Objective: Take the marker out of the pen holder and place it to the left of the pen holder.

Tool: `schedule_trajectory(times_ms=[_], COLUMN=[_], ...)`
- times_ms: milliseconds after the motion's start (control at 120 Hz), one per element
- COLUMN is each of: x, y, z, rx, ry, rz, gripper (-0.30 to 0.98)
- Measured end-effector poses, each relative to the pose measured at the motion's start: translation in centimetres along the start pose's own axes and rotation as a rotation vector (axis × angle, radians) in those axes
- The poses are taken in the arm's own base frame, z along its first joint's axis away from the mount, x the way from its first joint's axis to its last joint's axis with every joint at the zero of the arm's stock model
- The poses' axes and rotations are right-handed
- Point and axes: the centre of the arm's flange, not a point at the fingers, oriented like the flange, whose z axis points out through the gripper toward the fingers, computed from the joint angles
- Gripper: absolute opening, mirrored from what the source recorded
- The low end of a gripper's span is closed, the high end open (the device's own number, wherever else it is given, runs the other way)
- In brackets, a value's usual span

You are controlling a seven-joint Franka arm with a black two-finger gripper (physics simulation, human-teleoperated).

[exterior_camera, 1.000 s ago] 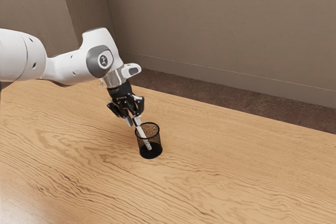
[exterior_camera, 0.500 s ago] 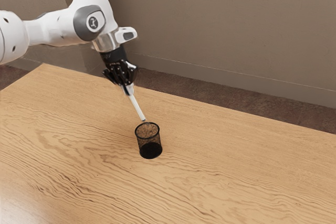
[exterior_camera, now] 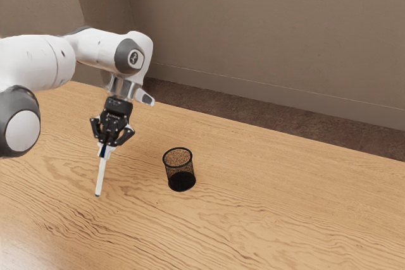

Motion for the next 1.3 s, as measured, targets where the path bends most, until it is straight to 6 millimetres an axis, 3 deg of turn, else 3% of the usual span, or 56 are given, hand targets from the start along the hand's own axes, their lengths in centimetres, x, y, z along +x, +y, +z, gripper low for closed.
schedule_trajectory(times_ms=[192,333,567,750,817,900,950,983,1050,1083,1150,1233,1300], x=[2.1,2.5,5.1,6.1,5.8,1.3,-3.2,-5.5,-11.0,-12.8,-14.8,-17.8,-18.6], y=[0.5,0.4,-0.7,-2.2,-2.8,-3.9,-2.7,-1.6,0.4,1.4,2.7,3.0,3.0], z=[0.9,1.9,5.1,6.4,4.9,-1.8,-6.4,-8.4,-9.8,-10.4,-11.6,-13.4,-14.2], rx=[0.049,0.064,0.067,0.041,0.023,-0.016,-0.036,-0.045,-0.041,-0.035,-0.036,-0.05,-0.055], ry=[-0.13,-0.191,-0.285,-0.316,-0.267,-0.094,0.034,0.102,0.226,0.288,0.389,0.511,0.564], rz=[-0.058,-0.089,-0.135,-0.166,-0.177,-0.186,-0.148,-0.118,-0.072,-0.054,-0.03,-0.017,-0.008], gripper=[-0.1,-0.1,-0.1,0.28,0.39,0.49,0.53,0.55,0.59,0.6,0.62,0.65,0.66])
